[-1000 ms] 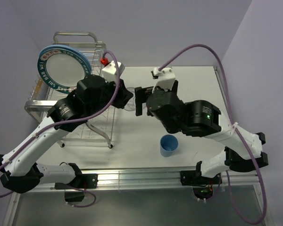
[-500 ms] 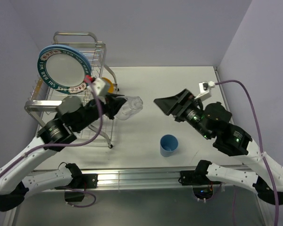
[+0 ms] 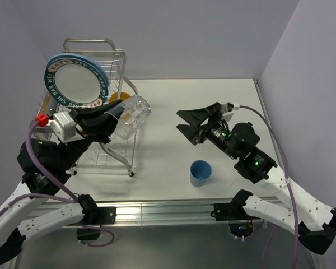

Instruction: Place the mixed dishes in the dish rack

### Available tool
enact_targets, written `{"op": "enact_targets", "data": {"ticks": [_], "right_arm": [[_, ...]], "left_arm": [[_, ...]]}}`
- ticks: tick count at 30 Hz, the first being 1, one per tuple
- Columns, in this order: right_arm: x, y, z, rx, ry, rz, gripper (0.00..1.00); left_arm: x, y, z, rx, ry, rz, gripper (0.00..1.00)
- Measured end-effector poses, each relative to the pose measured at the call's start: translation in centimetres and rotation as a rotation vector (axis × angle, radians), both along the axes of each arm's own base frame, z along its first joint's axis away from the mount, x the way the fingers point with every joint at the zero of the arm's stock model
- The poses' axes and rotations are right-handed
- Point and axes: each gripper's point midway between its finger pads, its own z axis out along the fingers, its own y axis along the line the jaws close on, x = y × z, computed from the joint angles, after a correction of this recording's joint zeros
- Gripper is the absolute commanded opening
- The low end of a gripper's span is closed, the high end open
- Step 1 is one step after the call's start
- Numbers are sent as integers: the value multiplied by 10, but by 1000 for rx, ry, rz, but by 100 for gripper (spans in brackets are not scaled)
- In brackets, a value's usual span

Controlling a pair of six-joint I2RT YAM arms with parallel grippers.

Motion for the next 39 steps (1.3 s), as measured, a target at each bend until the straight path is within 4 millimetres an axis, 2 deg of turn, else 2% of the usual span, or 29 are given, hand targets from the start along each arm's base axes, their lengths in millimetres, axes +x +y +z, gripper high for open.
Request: {"op": "enact_targets", "data": {"ticks": [4, 7, 10, 14, 18, 19, 21, 24, 30, 39], "right_arm": [[-2, 9, 2, 50, 3, 47, 95], [-8, 9, 23, 111, -52, 73, 94], [-13, 9, 40, 162, -100, 96, 92], [-15, 13, 51, 205, -127, 127, 91], [-13, 28, 53, 219, -117, 165, 95], [-15, 34, 53, 216, -109, 178, 100], [-21, 47, 56, 213, -109, 217, 100], [-32, 62, 69, 215, -133, 261, 100], [-50, 79, 104, 252, -202, 309, 100], [-49, 104, 97, 233, -198, 322, 100]], "left_arm": [[2, -11, -17, 50, -11, -16, 0], [2, -13, -23, 68, -18, -20, 0], [-1, -11, -21, 59, -36, -27, 0], [-8, -7, -14, 32, -65, -35, 0], [-10, -6, -7, 13, -86, -41, 0], [-10, -6, -7, 12, -88, -42, 0], [-9, -8, -7, 12, -89, -44, 0], [-6, -13, -8, 15, -87, -47, 0], [-1, -18, -11, 21, -81, -47, 0], [-1, -19, -12, 15, -84, -47, 0]]}}
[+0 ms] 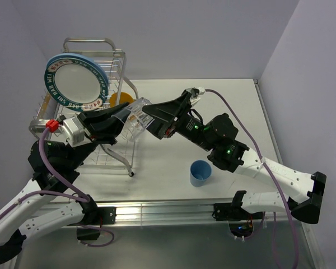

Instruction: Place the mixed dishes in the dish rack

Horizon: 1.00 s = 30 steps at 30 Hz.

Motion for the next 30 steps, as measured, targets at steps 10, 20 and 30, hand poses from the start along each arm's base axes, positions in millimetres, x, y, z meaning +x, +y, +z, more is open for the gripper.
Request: {"op": "enact_targets", "data": {"ticks": [10, 20, 30], "right_arm": [[2, 6, 12, -3, -42, -19, 33], [7, 7, 11, -25, -68, -59, 0], [52, -39, -5, -176, -152, -305, 0]], "left_arm": [[0, 1, 3, -24, -3, -1, 0], [5, 2, 3, -20, 53, 7, 99], [-2, 38, 5, -84, 188, 60, 99]]}}
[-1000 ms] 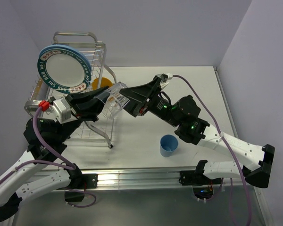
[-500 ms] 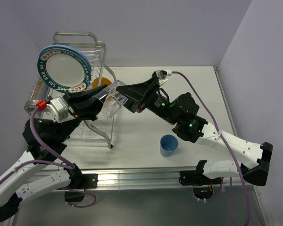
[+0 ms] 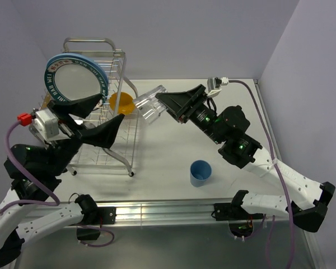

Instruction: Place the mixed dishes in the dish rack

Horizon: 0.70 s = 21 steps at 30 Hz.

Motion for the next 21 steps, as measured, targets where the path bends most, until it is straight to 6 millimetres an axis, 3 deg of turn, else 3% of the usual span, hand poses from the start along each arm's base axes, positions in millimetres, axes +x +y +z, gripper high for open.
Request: {"op": "enact_targets", "data": {"ticks": [4, 7, 12, 17, 21], "right_arm": [[33, -20, -21, -131, -33, -130, 0], [57, -25, -45, -277, -72, -214, 0], [94, 4, -105, -525, -145, -231, 0], [133, 45, -194, -744, -185, -175, 0], [153, 72, -262, -871, -195, -96, 0]], "left_arm": [[1, 15, 13, -20, 69, 39, 99], [3, 27, 17, -37, 131, 79, 99], [8, 45, 27, -76, 212, 143, 99], [10, 53, 27, -114, 265, 173, 99], [12, 53, 22, -108, 286, 175, 99]]}}
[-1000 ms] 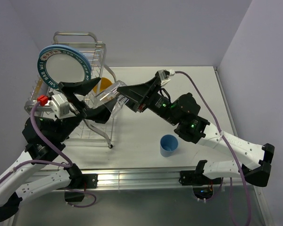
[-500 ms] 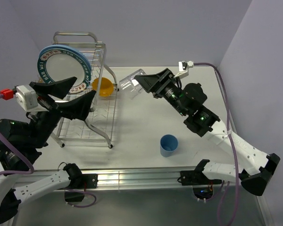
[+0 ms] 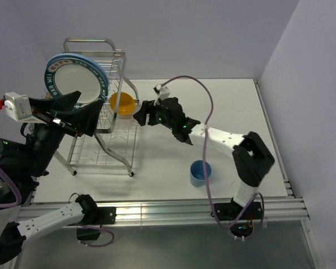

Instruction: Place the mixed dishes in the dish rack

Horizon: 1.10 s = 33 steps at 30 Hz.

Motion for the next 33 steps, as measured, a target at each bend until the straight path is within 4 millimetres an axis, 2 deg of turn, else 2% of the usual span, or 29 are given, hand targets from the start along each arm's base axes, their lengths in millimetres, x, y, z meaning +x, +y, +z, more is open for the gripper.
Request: {"op": "enact_targets", "data": {"ticks": [3, 6, 16, 21, 27, 29, 33], "right_arm": [[16, 22, -28, -56, -3, 46, 0], [28, 39, -38, -79, -32, 86, 0], [48, 72, -12, -78, -179, 165, 0], [52, 84, -33, -117, -185, 200, 0], [56, 98, -73, -169, -164, 222, 0], [59, 105, -80, -186, -170, 224, 0], [62, 121, -80, -210, -200, 227, 0]], "left_arm": [[1, 0, -1, 3, 8, 1, 99], [2, -1, -1, 6, 10, 4, 99], [10, -11, -11, 35, 20, 5, 99], [13, -17, -22, 56, 34, -2, 99], [7, -10, -17, 38, 17, -7, 99], [3, -6, -15, 27, 8, -7, 99], [-4, 3, -11, 7, -9, -6, 99]]}}
